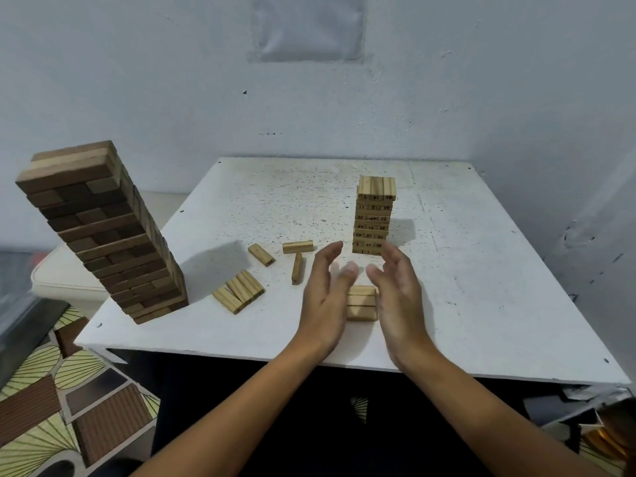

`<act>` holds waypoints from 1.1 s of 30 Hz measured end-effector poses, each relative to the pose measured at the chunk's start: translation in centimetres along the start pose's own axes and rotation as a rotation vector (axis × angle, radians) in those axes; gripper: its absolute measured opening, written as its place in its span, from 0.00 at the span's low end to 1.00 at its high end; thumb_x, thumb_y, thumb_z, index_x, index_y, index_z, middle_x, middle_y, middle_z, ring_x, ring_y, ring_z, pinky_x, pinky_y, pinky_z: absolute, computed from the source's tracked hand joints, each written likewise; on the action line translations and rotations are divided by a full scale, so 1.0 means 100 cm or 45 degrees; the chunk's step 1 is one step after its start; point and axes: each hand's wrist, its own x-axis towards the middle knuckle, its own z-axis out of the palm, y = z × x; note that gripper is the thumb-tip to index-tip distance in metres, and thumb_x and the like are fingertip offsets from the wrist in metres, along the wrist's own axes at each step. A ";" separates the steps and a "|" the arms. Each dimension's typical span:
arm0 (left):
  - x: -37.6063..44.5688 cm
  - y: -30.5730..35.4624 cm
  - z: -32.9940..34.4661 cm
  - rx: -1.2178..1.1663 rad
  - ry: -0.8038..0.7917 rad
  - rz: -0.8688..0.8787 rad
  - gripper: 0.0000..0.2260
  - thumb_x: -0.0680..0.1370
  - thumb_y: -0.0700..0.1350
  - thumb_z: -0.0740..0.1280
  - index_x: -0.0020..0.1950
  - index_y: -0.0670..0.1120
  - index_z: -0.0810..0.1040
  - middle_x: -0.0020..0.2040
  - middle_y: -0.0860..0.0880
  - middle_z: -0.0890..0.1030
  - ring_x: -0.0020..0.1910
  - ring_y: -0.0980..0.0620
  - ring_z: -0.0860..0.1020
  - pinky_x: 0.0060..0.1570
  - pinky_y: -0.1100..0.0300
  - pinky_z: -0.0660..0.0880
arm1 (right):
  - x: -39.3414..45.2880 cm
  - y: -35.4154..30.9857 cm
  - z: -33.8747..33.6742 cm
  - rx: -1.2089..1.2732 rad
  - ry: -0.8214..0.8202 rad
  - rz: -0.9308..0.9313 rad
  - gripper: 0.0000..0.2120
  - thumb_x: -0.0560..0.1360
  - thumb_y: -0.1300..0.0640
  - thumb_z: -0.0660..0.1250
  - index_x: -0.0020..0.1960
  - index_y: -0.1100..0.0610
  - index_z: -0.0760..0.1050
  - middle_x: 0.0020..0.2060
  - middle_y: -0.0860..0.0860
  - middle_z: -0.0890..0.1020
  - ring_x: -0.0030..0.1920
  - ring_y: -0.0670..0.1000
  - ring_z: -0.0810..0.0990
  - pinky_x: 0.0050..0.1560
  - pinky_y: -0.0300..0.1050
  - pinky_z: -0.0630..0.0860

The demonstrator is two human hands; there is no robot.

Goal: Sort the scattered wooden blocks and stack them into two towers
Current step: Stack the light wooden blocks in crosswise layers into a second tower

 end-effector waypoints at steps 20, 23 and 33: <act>0.025 -0.001 -0.061 1.098 -0.550 0.305 0.30 0.66 0.59 0.72 0.67 0.59 0.71 0.56 0.66 0.78 0.62 0.59 0.66 0.58 0.57 0.55 | 0.027 -0.005 -0.062 -1.071 -0.681 -0.128 0.45 0.67 0.53 0.77 0.76 0.39 0.55 0.58 0.40 0.77 0.61 0.39 0.71 0.54 0.30 0.64; 0.027 0.000 -0.060 1.068 -0.560 0.264 0.30 0.65 0.59 0.72 0.66 0.59 0.71 0.56 0.65 0.79 0.63 0.59 0.66 0.57 0.58 0.55 | 0.028 -0.005 -0.063 -1.055 -0.671 -0.130 0.46 0.66 0.53 0.78 0.75 0.38 0.55 0.59 0.41 0.77 0.61 0.38 0.71 0.52 0.30 0.65; 0.030 -0.001 -0.065 1.065 -0.559 0.224 0.30 0.64 0.61 0.73 0.65 0.58 0.73 0.56 0.66 0.78 0.64 0.60 0.66 0.61 0.55 0.55 | 0.024 -0.013 -0.065 -1.039 -0.659 -0.131 0.45 0.67 0.54 0.78 0.71 0.33 0.55 0.59 0.42 0.78 0.51 0.27 0.69 0.48 0.23 0.65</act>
